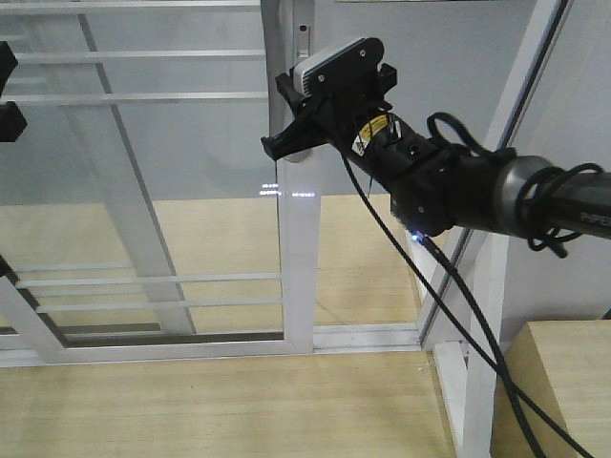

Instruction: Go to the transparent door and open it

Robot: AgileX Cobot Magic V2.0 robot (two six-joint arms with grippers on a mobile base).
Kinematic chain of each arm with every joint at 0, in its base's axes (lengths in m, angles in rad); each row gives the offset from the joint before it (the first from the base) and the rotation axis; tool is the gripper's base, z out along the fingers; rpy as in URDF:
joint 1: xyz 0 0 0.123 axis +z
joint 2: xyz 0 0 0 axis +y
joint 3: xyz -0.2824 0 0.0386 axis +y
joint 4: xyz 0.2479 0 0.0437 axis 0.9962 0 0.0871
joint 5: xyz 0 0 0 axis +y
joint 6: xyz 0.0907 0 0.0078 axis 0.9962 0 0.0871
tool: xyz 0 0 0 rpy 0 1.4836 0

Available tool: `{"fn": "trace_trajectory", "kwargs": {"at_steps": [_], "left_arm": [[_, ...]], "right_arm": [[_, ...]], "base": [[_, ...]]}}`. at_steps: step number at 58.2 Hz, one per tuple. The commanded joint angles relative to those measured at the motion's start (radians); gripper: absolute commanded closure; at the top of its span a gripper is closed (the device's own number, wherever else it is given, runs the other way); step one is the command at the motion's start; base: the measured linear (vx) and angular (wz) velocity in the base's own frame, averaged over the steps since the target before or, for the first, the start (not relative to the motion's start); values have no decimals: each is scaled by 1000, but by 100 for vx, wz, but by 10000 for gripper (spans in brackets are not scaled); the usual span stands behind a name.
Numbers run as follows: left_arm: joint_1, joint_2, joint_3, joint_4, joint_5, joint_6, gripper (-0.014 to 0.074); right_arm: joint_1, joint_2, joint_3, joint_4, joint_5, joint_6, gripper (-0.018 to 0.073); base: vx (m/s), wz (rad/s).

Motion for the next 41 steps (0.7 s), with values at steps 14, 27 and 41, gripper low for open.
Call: {"fn": "trace_trajectory", "kwargs": {"at_steps": [14,27,41], "left_arm": [[1,-8,-34,1,-4,-1,83],[-13,67,-2,34,1,-2,83],[-96,306,-39,152,-265,-67,83]], "right_arm": [[-4,-373,-2,-2,456,-69,568],[-4,-626,319,2,329,-69,565],[-4,-785,495,49,313,-68,565]], "base": [[0,0],[0,0],[0,0]]}}
